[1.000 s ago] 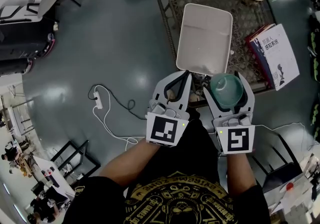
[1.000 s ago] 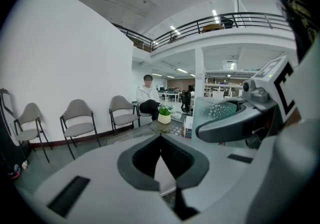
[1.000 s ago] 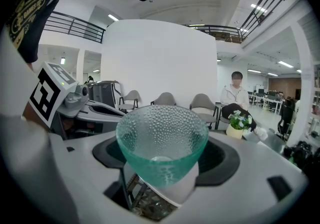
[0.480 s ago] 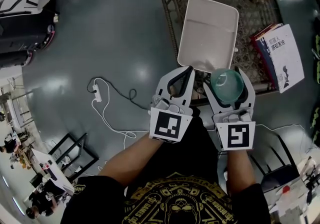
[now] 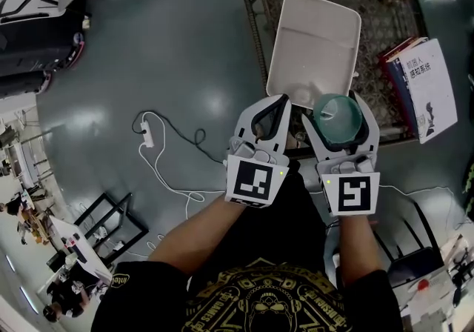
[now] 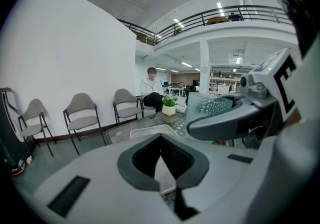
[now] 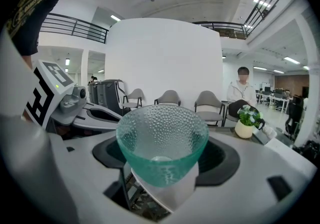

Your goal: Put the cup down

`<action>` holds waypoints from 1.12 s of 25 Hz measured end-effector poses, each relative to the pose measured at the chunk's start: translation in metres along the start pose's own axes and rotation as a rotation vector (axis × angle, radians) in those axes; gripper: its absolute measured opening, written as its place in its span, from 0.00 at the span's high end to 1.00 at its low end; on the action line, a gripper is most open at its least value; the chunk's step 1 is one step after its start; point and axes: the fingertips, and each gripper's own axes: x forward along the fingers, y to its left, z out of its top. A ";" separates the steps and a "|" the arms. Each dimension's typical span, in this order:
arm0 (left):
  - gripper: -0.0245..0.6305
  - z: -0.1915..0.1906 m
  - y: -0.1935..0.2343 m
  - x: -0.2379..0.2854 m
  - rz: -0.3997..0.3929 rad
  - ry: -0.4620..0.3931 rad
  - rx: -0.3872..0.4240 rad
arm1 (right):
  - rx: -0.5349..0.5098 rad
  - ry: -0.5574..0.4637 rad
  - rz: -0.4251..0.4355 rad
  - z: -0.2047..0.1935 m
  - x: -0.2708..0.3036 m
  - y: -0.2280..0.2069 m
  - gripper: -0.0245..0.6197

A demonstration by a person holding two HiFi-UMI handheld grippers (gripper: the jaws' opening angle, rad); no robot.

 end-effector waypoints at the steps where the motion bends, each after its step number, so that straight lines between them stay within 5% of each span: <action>1: 0.98 -0.001 0.001 0.002 0.001 0.001 0.000 | 0.001 -0.003 0.002 0.000 0.002 0.000 0.36; 28: 0.98 -0.041 0.015 0.032 0.038 0.074 -0.010 | 0.014 0.013 0.013 -0.034 0.036 -0.010 0.36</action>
